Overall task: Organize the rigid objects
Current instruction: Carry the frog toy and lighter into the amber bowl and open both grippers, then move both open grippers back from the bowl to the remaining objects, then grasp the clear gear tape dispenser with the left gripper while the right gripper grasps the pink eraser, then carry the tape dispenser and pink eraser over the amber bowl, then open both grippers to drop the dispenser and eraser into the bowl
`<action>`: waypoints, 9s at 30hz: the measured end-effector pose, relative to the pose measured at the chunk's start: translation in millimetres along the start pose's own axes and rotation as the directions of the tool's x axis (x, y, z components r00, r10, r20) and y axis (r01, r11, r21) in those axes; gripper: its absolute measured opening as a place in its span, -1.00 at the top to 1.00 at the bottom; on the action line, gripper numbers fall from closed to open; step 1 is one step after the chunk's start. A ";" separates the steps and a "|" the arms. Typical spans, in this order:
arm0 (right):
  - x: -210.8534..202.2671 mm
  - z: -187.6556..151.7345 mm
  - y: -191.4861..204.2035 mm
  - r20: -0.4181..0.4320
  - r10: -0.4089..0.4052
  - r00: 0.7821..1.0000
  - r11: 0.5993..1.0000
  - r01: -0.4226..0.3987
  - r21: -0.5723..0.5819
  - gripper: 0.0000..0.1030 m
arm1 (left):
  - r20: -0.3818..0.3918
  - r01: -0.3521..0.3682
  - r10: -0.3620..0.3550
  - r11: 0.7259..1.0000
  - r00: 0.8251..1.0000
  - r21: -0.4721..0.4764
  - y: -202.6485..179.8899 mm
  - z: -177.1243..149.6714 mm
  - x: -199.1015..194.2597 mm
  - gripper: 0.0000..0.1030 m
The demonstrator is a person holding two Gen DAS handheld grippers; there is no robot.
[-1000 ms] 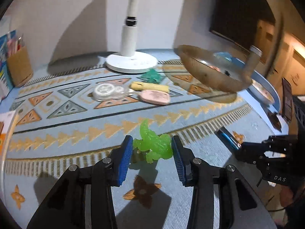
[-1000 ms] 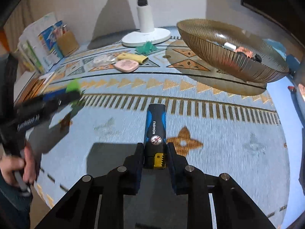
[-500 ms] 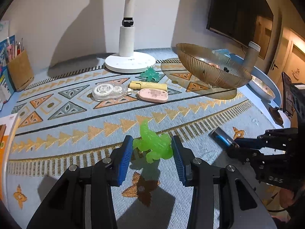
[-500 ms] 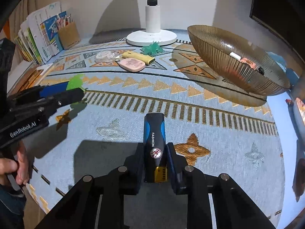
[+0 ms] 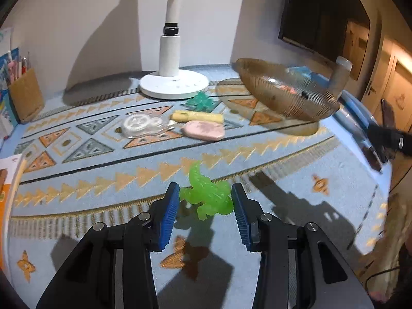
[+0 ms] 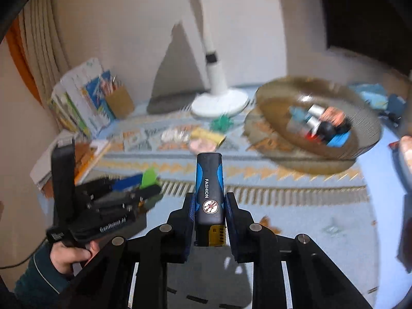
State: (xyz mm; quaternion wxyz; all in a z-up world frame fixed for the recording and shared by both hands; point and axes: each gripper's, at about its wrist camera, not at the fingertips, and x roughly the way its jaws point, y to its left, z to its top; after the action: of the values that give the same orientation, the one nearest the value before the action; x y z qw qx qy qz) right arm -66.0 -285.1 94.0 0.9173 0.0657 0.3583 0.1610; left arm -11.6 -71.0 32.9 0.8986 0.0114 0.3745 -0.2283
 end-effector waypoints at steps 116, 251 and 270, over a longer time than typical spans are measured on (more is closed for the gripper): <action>91.7 -31.0 -3.9 -0.104 -0.252 0.962 0.962 0.238 -0.134 -1.00 | -0.147 -0.246 0.209 0.918 0.967 -0.312 59.6 -26.5 -4.6 -0.99; 60.5 105.7 -216.0 -0.097 -0.430 0.897 0.881 0.441 0.171 0.33 | -0.046 0.125 -0.124 0.992 0.991 0.011 -129.7 174.1 158.2 0.10; -42.6 98.4 -131.3 0.039 -0.258 0.965 0.939 0.240 0.248 -0.20 | 0.196 0.196 -0.172 0.975 0.965 -0.108 -75.5 161.1 -46.7 -0.85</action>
State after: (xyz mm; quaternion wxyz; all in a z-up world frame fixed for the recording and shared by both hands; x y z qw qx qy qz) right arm 4.0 -423.5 162.4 0.9276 0.1363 0.3479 -0.0035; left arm 35.7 -150.7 191.8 0.9034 -0.1019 0.3024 -0.2865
